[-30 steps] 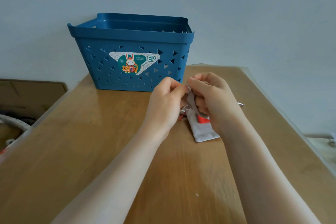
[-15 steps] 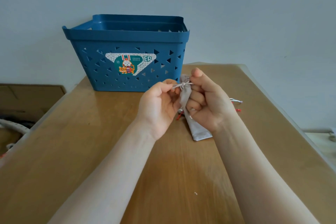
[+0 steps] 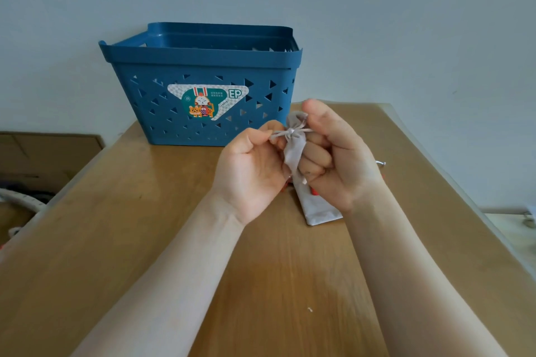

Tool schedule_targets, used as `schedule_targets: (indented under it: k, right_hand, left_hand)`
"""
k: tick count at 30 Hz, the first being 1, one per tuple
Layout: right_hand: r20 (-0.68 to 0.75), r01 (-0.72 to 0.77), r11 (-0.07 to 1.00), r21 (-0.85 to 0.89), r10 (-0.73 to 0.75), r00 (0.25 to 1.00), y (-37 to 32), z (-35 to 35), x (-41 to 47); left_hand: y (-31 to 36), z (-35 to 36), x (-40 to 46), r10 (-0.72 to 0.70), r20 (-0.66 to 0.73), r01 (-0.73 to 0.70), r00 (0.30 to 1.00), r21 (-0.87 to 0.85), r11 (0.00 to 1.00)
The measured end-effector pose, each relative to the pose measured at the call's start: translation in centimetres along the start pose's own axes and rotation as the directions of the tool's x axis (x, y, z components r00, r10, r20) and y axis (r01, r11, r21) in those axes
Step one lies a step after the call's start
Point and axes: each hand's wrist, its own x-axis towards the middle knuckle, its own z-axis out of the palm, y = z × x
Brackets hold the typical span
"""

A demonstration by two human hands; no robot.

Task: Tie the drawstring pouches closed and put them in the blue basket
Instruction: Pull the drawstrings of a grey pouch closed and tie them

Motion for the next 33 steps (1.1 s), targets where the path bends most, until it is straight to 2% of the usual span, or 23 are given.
schedule_targets:
  k: [4,8,10,13,16,19,22,25,27,30,33]
  right_hand:
    - [-0.151,-0.028,0.967,-0.255,-0.011,0.988,0.0,-0.8,-0.1]
    - [-0.173,-0.090,0.863,-0.497,0.004,0.985,-0.4,-0.7,-0.5]
    - [-0.158,-0.101,0.814,-0.572,0.012,0.987,-0.6,-0.2,-0.7]
    - [-0.107,-0.089,0.786,-0.611,0.028,0.994,-0.4,0.6,-0.7]
    - [-0.175,-0.080,0.733,-0.676,-0.054,0.983,-0.2,1.1,-0.3]
    - [-0.286,-0.074,0.754,-0.652,-0.155,0.945,-0.2,1.0,0.2]
    - [-0.383,-0.077,0.783,-0.617,-0.214,0.898,-0.5,1.2,0.8]
    - [-0.446,-0.071,0.778,-0.624,-0.280,0.850,-1.1,1.6,1.3]
    - [-0.450,-0.046,0.783,-0.621,-0.308,0.838,-1.6,1.8,1.6]
    - [-0.389,-0.041,0.742,-0.669,-0.302,0.870,-2.3,2.0,2.3]
    - [-0.316,-0.089,0.648,-0.757,-0.243,0.917,-2.9,2.2,3.3]
  left_hand:
    - [1.3,0.1,-0.1,0.059,-0.020,-0.054,0.998,0.208,0.977]
    - [2.6,0.5,-0.7,0.081,-0.026,-0.064,0.996,0.398,0.915]
    - [2.9,0.8,-0.9,0.164,-0.082,-0.093,0.983,0.548,0.831]
    - [3.2,1.6,-1.2,0.372,-0.103,-0.194,0.922,0.712,0.675]
    - [3.4,2.2,-1.6,0.474,-0.119,-0.251,0.872,0.723,0.643]
    - [3.4,2.2,-1.6,0.465,-0.105,-0.234,0.879,0.754,0.613]
    - [2.7,2.3,-1.8,0.408,0.034,-0.274,0.912,0.792,0.546]
    - [1.8,2.7,-2.2,0.333,0.177,-0.306,0.926,0.868,0.390]
    - [1.3,2.9,-2.2,0.334,0.237,-0.339,0.912,0.895,0.291]
    - [1.5,2.9,-1.9,0.419,0.265,-0.363,0.868,0.916,0.173]
    - [2.4,2.5,-1.1,0.509,0.243,-0.350,0.826,0.929,0.124]
